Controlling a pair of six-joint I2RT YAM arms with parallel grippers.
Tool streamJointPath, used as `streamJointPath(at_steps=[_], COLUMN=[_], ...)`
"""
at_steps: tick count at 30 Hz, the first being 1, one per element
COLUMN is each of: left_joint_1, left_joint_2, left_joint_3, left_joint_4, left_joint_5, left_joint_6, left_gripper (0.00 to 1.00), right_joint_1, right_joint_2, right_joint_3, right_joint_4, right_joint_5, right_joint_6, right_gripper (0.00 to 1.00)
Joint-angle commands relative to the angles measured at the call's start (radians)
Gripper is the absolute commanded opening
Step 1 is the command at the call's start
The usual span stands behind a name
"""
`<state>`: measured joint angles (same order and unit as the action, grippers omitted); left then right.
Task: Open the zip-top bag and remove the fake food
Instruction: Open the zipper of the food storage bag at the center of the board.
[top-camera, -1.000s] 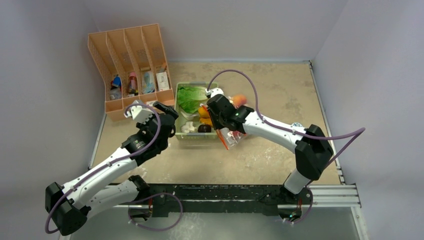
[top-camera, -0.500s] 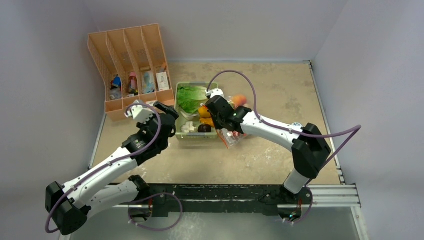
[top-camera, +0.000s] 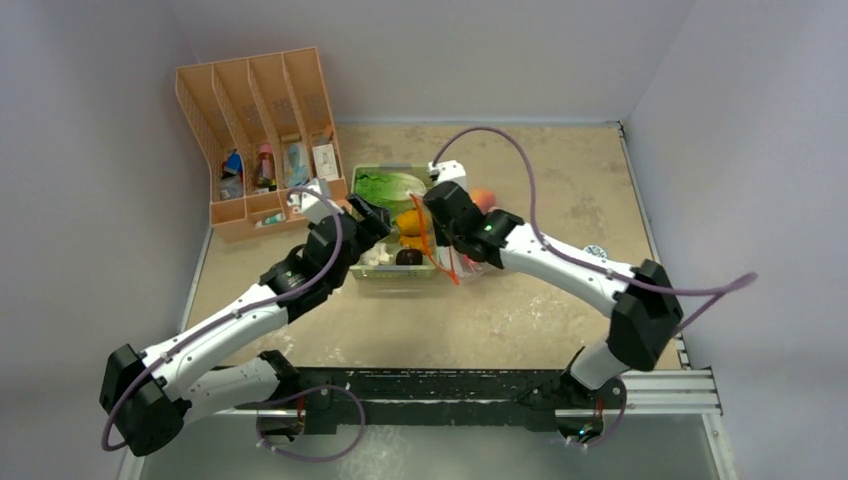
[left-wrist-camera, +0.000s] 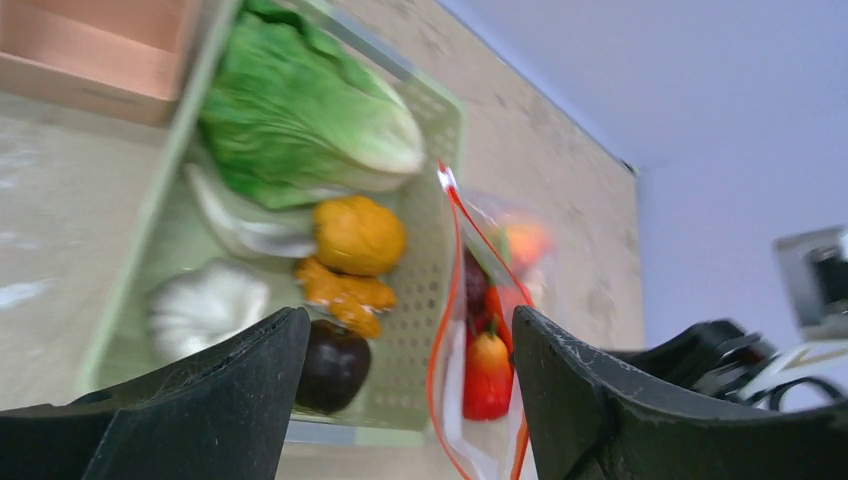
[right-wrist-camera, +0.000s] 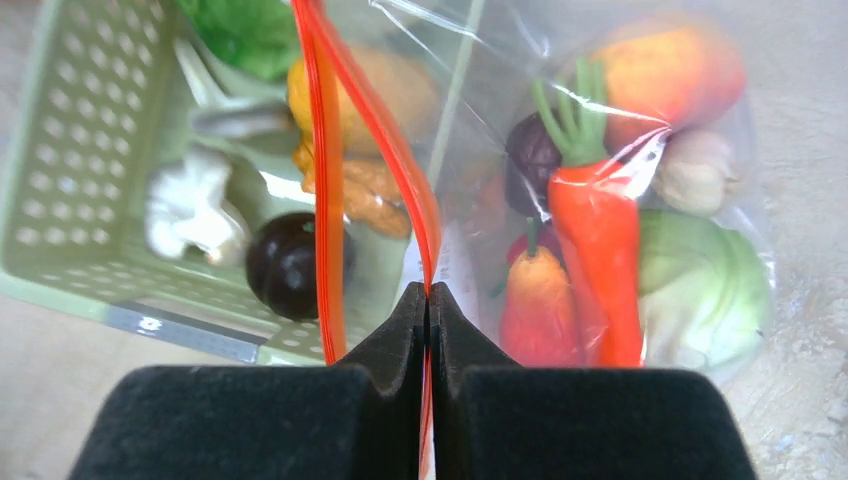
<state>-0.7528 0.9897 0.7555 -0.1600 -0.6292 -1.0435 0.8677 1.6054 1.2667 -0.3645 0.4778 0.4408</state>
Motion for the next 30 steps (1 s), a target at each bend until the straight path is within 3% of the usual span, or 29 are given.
streamJointPath(at_steps=[1,7,11,14,17,24,28,30], left_joint_1=[0.002,0.002,0.0,-0.01,-0.016,-0.016,-0.017,-0.021], left_joint_2=[0.06,0.228,0.339,0.403,0.454,0.586,0.606,0.624], left_joint_3=[0.067,0.199,0.33,0.422,0.427,0.429,0.394,0.43], left_joint_4=[0.232,0.269,0.229,0.2,0.289,0.17,0.173,0.067], left_joint_5=[0.277,0.512,0.646,0.755,0.858,0.81,0.746,0.663], left_joint_6=[0.118,0.147,0.125,0.138,0.119,0.032,0.021,0.041], left_gripper=[0.73,0.73,0.64,0.63,0.63,0.51,0.5,0.5], right_joint_1=[-0.066,-0.183,-0.192,-0.216,-0.227,-0.235,-0.236,-0.237], right_joint_2=[-0.175,-0.344,-0.379,-0.397,-0.408,-0.43,-0.434,-0.444], right_joint_3=[-0.042,-0.185,-0.203,-0.225,-0.24,-0.265,-0.272,-0.275], right_joint_4=[0.11,0.23,0.213,0.205,0.21,0.226,0.212,0.217], right_joint_5=[0.008,-0.126,-0.094,-0.087,-0.101,-0.115,-0.111,-0.114], right_joint_6=[0.072,0.047,0.051,0.061,0.082,0.137,0.16,0.164], right_gripper=[0.0,0.0,0.0,0.0,0.0,0.0,0.0,0.0])
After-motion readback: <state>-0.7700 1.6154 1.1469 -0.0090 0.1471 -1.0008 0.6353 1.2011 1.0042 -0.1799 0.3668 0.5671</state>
